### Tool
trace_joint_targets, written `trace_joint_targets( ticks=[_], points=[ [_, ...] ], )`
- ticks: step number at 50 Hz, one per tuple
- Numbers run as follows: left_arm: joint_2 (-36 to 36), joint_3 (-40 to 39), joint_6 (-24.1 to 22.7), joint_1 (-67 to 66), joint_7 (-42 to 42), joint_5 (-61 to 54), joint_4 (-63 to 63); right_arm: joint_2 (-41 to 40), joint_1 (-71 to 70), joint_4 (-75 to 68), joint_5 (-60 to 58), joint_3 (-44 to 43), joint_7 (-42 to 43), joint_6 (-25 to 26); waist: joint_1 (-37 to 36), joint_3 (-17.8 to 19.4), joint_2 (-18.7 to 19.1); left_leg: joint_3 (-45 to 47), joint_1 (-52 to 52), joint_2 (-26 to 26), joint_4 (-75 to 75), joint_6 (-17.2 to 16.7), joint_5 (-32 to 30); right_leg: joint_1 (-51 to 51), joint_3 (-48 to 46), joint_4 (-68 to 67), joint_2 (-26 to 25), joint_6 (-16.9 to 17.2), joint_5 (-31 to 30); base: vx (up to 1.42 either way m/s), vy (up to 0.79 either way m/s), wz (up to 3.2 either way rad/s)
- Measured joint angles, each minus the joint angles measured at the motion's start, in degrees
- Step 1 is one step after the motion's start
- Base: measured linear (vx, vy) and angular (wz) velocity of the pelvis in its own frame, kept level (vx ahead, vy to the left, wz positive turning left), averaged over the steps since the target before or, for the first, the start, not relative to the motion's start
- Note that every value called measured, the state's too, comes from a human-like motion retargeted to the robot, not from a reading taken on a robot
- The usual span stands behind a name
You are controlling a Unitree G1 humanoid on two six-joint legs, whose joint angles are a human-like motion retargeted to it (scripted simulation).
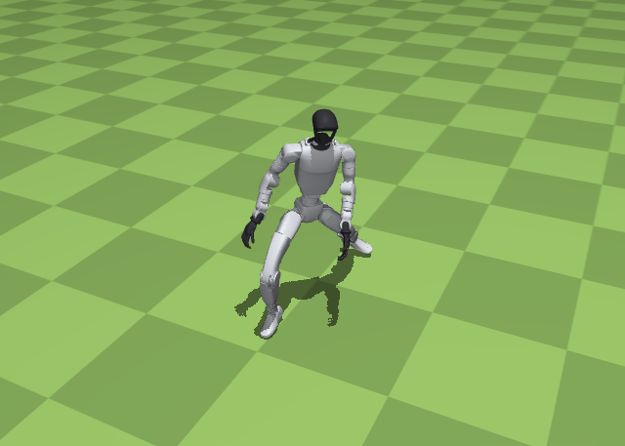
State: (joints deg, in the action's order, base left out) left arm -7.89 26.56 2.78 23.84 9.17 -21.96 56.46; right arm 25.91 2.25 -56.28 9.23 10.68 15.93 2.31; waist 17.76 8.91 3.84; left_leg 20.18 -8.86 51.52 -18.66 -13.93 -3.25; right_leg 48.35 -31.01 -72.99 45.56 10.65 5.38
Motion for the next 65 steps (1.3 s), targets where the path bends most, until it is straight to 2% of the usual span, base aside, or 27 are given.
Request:
trace_joint_targets(
  ticks=[5, 10, 15, 18, 21, 25, 31, 34, 40, 45, 49, 53, 57, 61, 65],
  points=[
    [2.0, 0.0, -0.7, 0.2, -0.7, 1.9, 1.3, -1.7, 0.8, -0.8, -0.2, 0.6, -6.0, 0.7, 1.2, -0.7, 0.5, 2.9, -2.5, -5.4, 2.2, -0.4, 1.6, -4.1, 0.7, 12.4, -0.4, 2.0, -7.4, -0.13, 0.43, 0.01],
    [3.1, 0.0, -2.1, -0.2, -1.7, 3.7, 1.3, -3.7, 1.2, -2.3, -0.6, 0.3, -9.2, 1.8, 1.8, -1.8, 0.0, 7.0, -7.1, -14.3, 9.0, -1.1, 3.3, -10.4, 0.5, 30.4, -1.1, 4.3, -17.4, -0.17, 0.50, -0.04],
    [1.6, 0.2, -3.3, -2.5, -2.0, 3.6, -0.2, -7.0, 2.3, -2.9, 0.1, -0.1, -8.7, 2.1, 1.0, -2.5, -2.5, 10.3, -10.5, -22.4, 13.3, -1.1, 3.4, -18.7, -2.4, 52.4, -4.2, 4.3, -28.4, -0.20, 0.35, -0.35],
    [0.5, 0.1, -3.6, -3.9, -1.5, 4.1, -0.5, -9.2, 4.0, -3.1, 0.1, -1.0, -7.0, 1.9, 0.7, -1.9, -5.2, 11.2, -12.9, -26.4, 14.1, -1.1, 3.5, -24.8, -4.5, 63.8, -5.1, 4.3, -32.9, -0.16, 0.20, -0.27],
    [-0.2, 0.0, -3.8, -4.4, -0.7, 4.8, 0.0, -10.9, 5.6, -3.7, -0.3, -2.1, -4.8, 1.8, 0.6, -0.9, -7.8, 11.1, -14.9, -29.6, 14.5, -1.1, 3.7, -29.4, -5.8, 71.0, -5.0, 4.3, -35.2, -0.15, 0.11, -0.10],
    [-0.5, 0.3, -3.7, -3.6, 0.3, 6.0, 1.5, -11.9, 6.9, -5.5, -1.0, -2.9, -2.8, 2.2, 0.6, 0.3, -9.6, 10.2, -16.2, -31.2, 14.3, -1.1, 4.2, -31.6, -5.9, 72.5, -4.1, 4.3, -35.4, -0.08, 0.03, 0.02],
    [0.1, 0.8, -3.2, -2.0, 0.0, 6.1, 2.8, -10.5, 6.9, -7.3, -1.1, -2.4, -4.2, 3.1, 0.8, 0.6, -7.5, 11.0, -16.7, -28.9, 14.2, -1.1, 4.4, -28.6, -3.4, 67.5, -4.5, 4.3, -35.3, 0.07, -0.03, -0.06],
    [0.3, 1.3, -2.8, -1.6, -0.5, 5.0, 2.5, -9.2, 6.5, -6.9, -0.2, -1.7, -6.2, 3.2, 1.0, -0.2, -4.5, 12.1, -15.7, -25.5, 14.4, -1.1, 3.9, -22.9, -1.4, 59.0, -5.2, 4.3, -31.6, 0.16, -0.12, -0.11],
    [-0.2, 1.4, -2.0, -1.9, -0.5, 1.9, 0.2, -7.1, 6.0, -5.0, 2.1, -0.8, -9.3, 2.6, 2.5, -2.3, 0.5, 10.9, -11.2, -15.8, 11.0, -0.6, 2.6, -9.0, 2.4, 31.0, -2.8, 4.3, -17.1, 0.23, -0.32, 0.15],
    [-2.5, 0.2, -0.2, -3.4, -0.5, 1.0, -2.5, -7.0, 6.9, -3.8, 1.6, -0.8, -9.1, 1.9, 3.3, -3.6, 1.2, 6.1, -5.8, -4.4, 3.5, 0.0, 1.8, -2.4, 1.1, 10.3, -2.0, 2.4, -4.7, 0.21, -0.57, 0.20],
    [-4.5, 1.1, 0.9, -4.0, -0.2, 1.7, -4.2, -6.9, 8.1, -2.8, 0.8, -0.8, -7.6, 1.4, 3.0, -4.5, -0.6, 1.2, -2.6, 1.4, -0.7, 1.4, 3.3, -0.4, 0.1, -2.0, -0.8, 2.6, 3.5, 0.19, -0.52, 0.24],
    [-6.2, 2.9, 1.3, -3.7, 0.2, 4.1, -5.4, -6.3, 8.9, -2.0, -0.3, -0.9, -6.1, 1.2, 2.2, -4.8, -3.7, -2.7, -1.2, 3.9, -3.6, 1.8, 5.4, 0.5, 1.0, -11.3, 1.2, 2.8, 9.8, 0.16, -0.37, 0.24],
    [-7.0, 3.9, 1.9, -3.0, 0.7, 6.3, -5.4, -5.5, 8.2, -1.7, -1.0, -1.0, -4.5, 1.2, 1.4, -4.4, -6.4, -5.3, -0.6, 4.8, -6.3, 2.4, 4.9, 0.8, 2.3, -17.0, 2.9, 1.3, 13.4, 0.10, -0.20, 0.14],
    [-6.6, 4.2, 2.2, -2.2, 1.0, 7.6, -3.7, -4.9, 6.4, -1.3, -0.8, -1.2, -3.2, 1.0, 1.4, -3.9, -7.5, -6.6, 0.1, 5.0, -7.6, 2.2, 3.3, 0.2, 2.7, -18.8, 4.1, -0.8, 14.0, 0.03, -0.04, 0.05],
    [-5.8, 3.8, 1.8, -2.1, 0.1, 8.4, -2.3, -4.7, 5.3, -0.7, -0.8, -1.2, -3.1, 0.7, 1.5, -3.7, -7.7, -6.4, 0.0, 3.9, -6.8, 2.0, 1.8, -1.8, 2.0, -16.4, 4.8, -1.7, 11.9, -0.01, 0.08, 0.13]
  ],
)
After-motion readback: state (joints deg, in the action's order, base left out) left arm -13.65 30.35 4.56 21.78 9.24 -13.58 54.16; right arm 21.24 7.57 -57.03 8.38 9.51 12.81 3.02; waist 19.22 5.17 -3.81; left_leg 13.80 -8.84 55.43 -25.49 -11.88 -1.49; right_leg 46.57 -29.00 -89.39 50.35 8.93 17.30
